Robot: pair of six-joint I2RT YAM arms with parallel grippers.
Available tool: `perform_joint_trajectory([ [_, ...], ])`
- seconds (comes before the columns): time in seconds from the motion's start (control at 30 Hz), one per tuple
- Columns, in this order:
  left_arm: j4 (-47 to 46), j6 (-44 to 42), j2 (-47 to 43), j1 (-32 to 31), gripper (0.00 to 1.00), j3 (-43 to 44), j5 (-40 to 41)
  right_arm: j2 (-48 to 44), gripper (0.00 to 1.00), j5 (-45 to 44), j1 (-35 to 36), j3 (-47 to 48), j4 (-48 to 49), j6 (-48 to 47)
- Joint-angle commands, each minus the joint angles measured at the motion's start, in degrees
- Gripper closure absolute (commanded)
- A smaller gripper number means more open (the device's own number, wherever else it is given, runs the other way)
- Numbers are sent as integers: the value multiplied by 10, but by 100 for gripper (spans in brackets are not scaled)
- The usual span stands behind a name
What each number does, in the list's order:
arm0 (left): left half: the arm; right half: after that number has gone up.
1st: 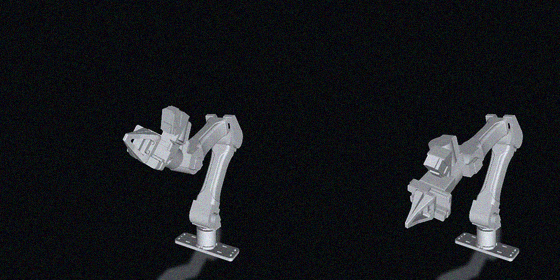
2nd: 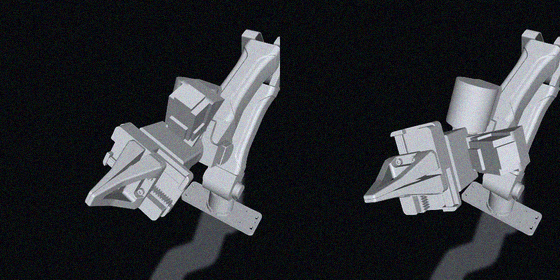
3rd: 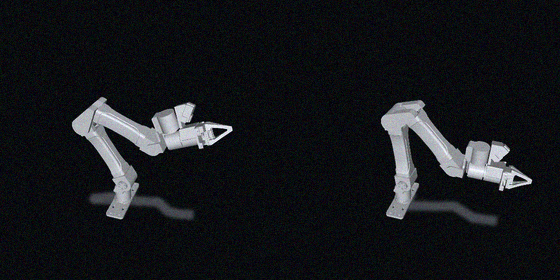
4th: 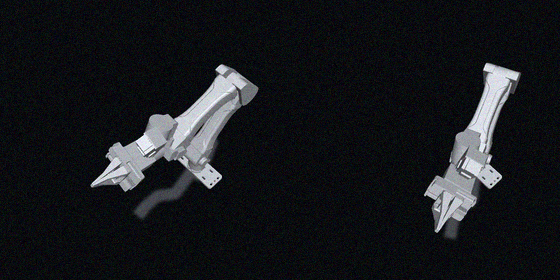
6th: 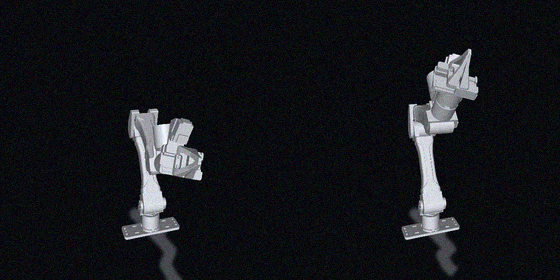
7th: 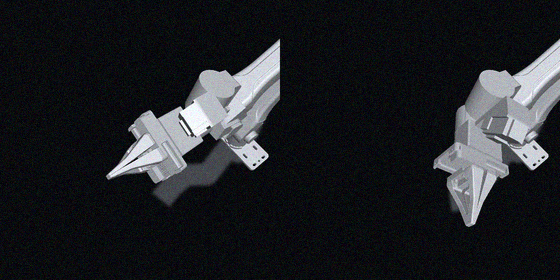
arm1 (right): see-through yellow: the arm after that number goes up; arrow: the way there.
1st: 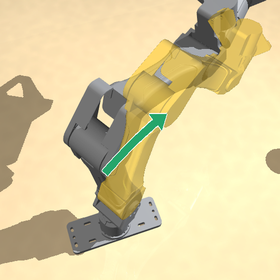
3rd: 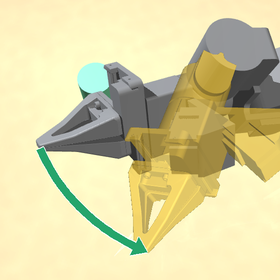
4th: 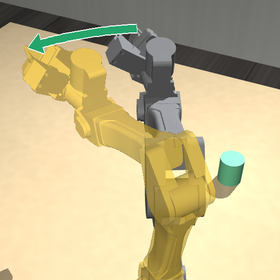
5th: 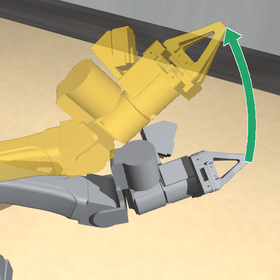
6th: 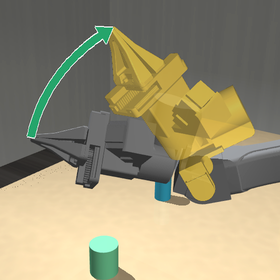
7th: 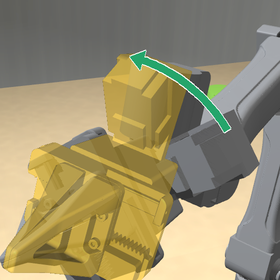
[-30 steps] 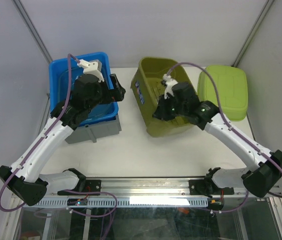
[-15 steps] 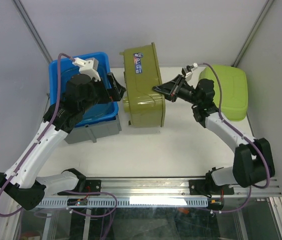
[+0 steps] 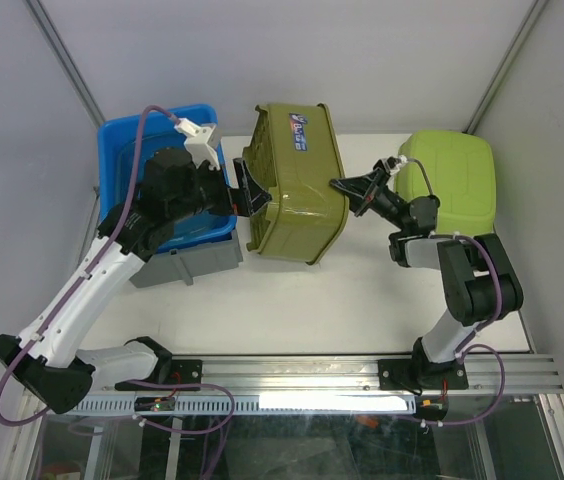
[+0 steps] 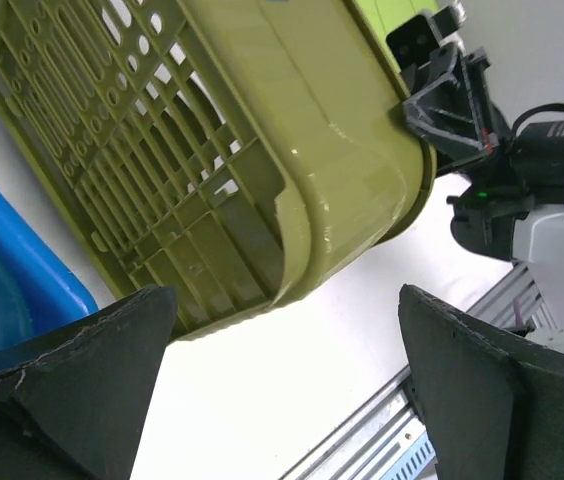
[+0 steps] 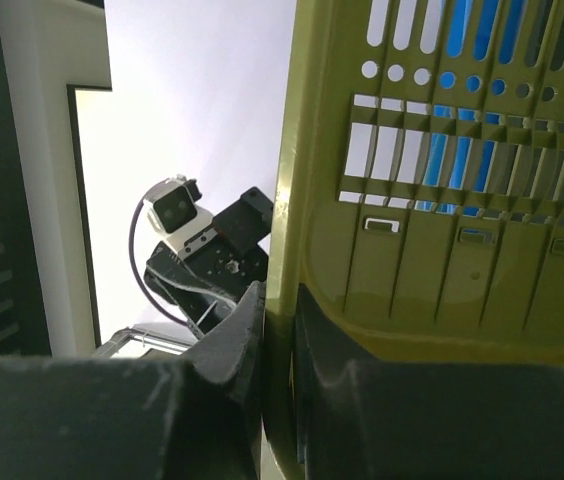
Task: Turn the large container upside down
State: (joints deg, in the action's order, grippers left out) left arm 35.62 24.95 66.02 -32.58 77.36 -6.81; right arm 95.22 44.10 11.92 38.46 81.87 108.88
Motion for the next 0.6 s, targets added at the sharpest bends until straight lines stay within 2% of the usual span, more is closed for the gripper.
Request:
perform_joint_trajectory([
  [0.0, -39, -15, 22, 2, 2, -12, -33, -17, 100, 25, -30, -12, 121, 36],
  [0.07, -52, -16, 36, 1, 7, -7, -35, -18, 100, 40, -43, -24, 120, 39],
  [0.27, -85, -20, 81, 0, 21, 6, -132, -9, 100, 64, -76, -64, 121, 43],
  [0.43, -107, -30, 110, -9, 24, 16, -155, 0, 100, 73, -82, -74, 121, 37],
  [0.57, -121, -33, 128, -39, 24, 34, -154, 3, 100, 76, -85, -78, 121, 34],
])
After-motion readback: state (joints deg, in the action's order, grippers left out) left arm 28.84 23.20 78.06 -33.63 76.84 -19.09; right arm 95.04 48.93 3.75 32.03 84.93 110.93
